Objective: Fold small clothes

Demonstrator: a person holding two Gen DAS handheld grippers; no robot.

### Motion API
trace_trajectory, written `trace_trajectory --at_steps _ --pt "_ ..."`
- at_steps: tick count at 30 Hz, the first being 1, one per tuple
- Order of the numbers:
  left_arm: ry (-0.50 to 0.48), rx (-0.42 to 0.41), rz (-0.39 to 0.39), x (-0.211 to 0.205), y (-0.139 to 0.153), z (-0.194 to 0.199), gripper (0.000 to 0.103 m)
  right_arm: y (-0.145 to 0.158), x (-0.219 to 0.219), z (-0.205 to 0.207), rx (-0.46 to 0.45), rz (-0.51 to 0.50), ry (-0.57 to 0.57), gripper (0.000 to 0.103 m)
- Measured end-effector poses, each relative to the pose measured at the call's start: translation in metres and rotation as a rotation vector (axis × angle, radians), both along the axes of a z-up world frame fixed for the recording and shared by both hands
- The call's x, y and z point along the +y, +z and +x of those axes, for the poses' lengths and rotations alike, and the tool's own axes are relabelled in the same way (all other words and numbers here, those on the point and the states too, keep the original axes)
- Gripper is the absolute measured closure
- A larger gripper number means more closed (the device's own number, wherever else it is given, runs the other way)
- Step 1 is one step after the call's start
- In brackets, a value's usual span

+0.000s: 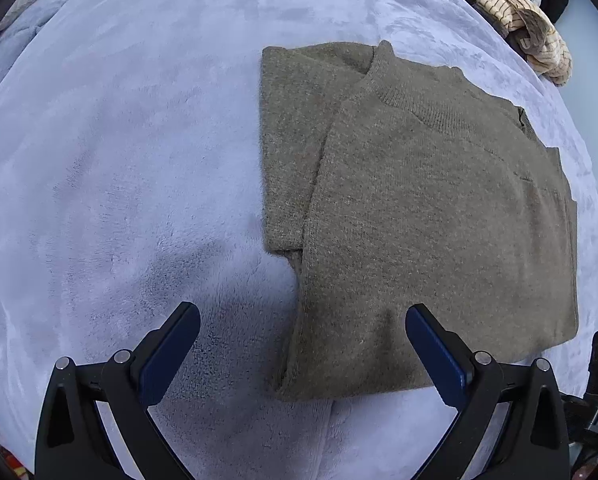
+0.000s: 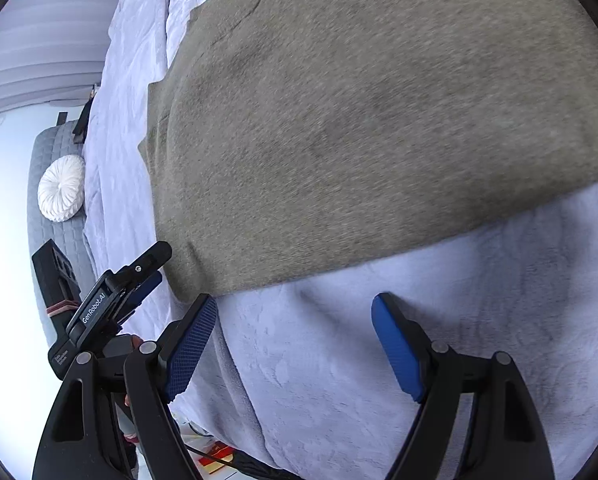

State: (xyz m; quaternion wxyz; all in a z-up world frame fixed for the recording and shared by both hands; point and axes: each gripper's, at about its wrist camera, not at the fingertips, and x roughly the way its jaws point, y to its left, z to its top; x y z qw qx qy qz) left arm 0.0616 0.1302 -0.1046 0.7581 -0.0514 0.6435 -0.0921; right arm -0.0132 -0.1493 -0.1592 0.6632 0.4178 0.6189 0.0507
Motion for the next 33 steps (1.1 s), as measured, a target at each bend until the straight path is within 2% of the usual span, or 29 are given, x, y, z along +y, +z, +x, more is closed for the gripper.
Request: trace_trajectory --at_steps 4,6,14,18,23,24,26,27,28,31,33 --pt "0.020 0.032 -0.069 0.010 -0.007 0.003 0.000 -0.006 0.011 0.005 -0.007 0.058 -0.018 0.020" --pt "0.042 0.040 -0.111 0.015 -0.008 0.005 0.000 -0.012 0.019 0.007 -0.013 0.118 -0.039 0.020" --pt "0.131 0.074 -0.334 0.041 -0.012 0.013 0.000 -0.041 0.043 0.012 -0.018 0.288 -0.162 0.020" --pt "0.163 0.091 -0.401 0.051 -0.017 0.014 0.000 -0.046 0.044 0.018 -0.062 0.369 -0.249 0.020" --pt "0.192 0.104 -0.456 0.047 -0.023 0.019 0.000 -0.050 0.050 0.029 -0.073 0.439 -0.295 0.019" --pt "0.193 0.105 -0.468 0.047 -0.023 0.021 0.000 -0.051 0.053 0.032 -0.068 0.447 -0.295 0.022" --pt "0.193 0.112 -0.501 0.046 -0.023 0.025 0.000 -0.052 0.057 0.040 -0.061 0.462 -0.287 0.042" --pt "0.193 0.117 -0.520 0.045 -0.024 0.027 0.000 -0.052 0.059 0.043 -0.058 0.461 -0.280 0.074" --pt "0.195 0.119 -0.537 0.045 -0.024 0.029 0.000 -0.051 0.059 0.044 -0.060 0.457 -0.273 0.090" --pt "0.200 0.133 -0.585 0.046 -0.026 0.036 0.000 -0.033 0.055 0.053 -0.148 0.463 -0.250 0.093" --pt "0.198 0.148 -0.646 0.045 -0.028 0.042 0.000 -0.014 0.050 0.058 -0.215 0.469 -0.222 0.093"
